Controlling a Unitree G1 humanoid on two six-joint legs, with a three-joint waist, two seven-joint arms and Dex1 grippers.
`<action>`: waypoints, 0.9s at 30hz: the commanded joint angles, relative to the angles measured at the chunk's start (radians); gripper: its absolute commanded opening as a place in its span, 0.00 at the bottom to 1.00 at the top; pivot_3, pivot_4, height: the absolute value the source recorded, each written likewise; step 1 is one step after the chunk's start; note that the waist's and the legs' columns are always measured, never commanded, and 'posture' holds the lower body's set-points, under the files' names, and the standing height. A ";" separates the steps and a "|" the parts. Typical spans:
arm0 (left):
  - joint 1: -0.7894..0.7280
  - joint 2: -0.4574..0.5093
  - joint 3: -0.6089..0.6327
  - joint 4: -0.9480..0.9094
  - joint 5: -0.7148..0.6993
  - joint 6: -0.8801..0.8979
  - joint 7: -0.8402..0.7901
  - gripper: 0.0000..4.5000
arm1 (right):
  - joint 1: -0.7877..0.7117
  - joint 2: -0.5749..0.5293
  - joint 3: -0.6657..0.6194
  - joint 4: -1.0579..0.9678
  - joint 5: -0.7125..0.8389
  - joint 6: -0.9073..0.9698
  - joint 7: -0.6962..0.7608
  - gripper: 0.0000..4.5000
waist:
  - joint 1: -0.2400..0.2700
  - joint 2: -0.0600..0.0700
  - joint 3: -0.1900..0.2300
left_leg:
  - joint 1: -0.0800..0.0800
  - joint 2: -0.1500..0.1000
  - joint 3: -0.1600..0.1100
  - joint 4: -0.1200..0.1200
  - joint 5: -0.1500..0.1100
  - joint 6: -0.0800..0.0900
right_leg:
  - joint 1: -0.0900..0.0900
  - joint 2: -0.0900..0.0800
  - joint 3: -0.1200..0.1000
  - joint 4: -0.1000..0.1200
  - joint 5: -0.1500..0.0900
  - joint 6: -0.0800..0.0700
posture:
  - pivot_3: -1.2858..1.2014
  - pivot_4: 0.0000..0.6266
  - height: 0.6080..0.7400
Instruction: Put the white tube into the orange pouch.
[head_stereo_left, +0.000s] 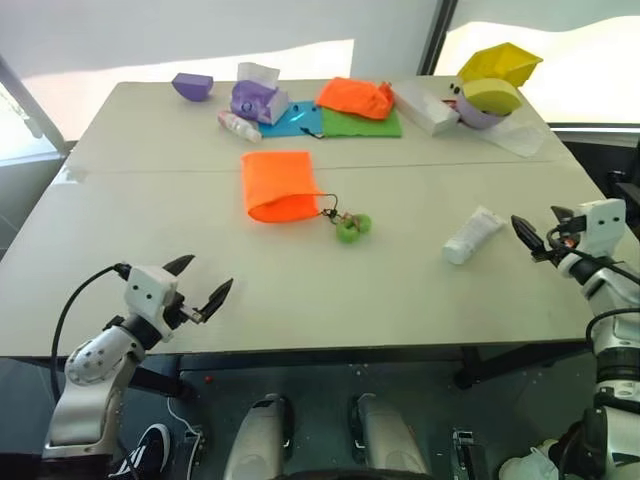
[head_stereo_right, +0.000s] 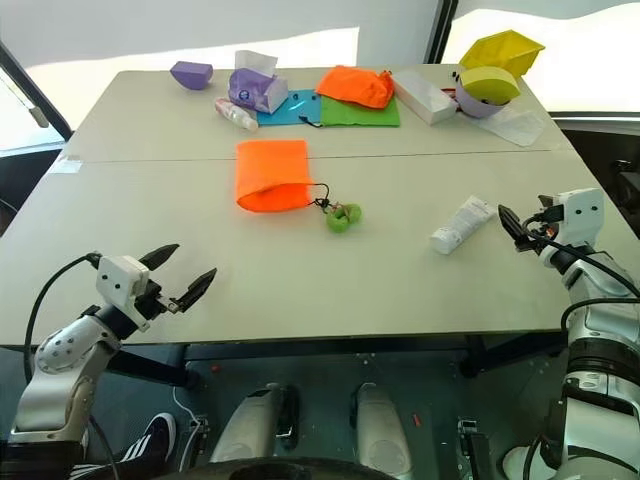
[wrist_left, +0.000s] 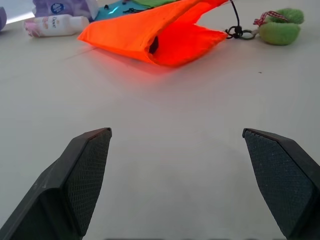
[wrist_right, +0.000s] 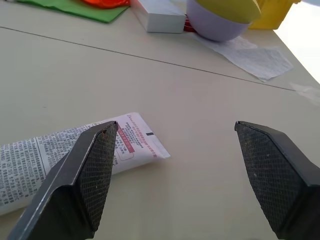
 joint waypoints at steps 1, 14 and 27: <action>-0.007 -0.004 -0.005 -0.010 0.010 -0.028 0.002 1.00 | 0.005 -0.013 -0.028 -0.013 0.008 -0.021 -0.006 0.87 | 0.000 0.000 0.000 | 0.000 0.000 0.000 0.000 0.000 0.000 | 0.000 0.000 0.000 0.000 0.000 0.000 | 0.52 0.24 1.00; -0.026 -0.008 -0.008 0.016 0.029 -0.035 0.006 1.00 | 0.006 0.005 -0.009 -0.031 0.006 -0.018 -0.005 0.87 | 0.001 0.000 0.000 | 0.000 0.001 0.001 0.000 0.000 0.000 | 0.000 0.001 0.000 0.000 0.000 0.000 | 0.52 0.24 1.00; -0.026 -0.008 -0.008 0.020 0.029 -0.042 0.003 1.00 | 0.013 0.012 -0.006 -0.046 0.010 -0.013 0.003 0.87 | 0.001 0.000 0.000 | 0.000 0.001 0.001 0.001 0.000 0.000 | 0.000 0.001 0.000 0.000 0.000 0.000 | 0.52 0.24 1.00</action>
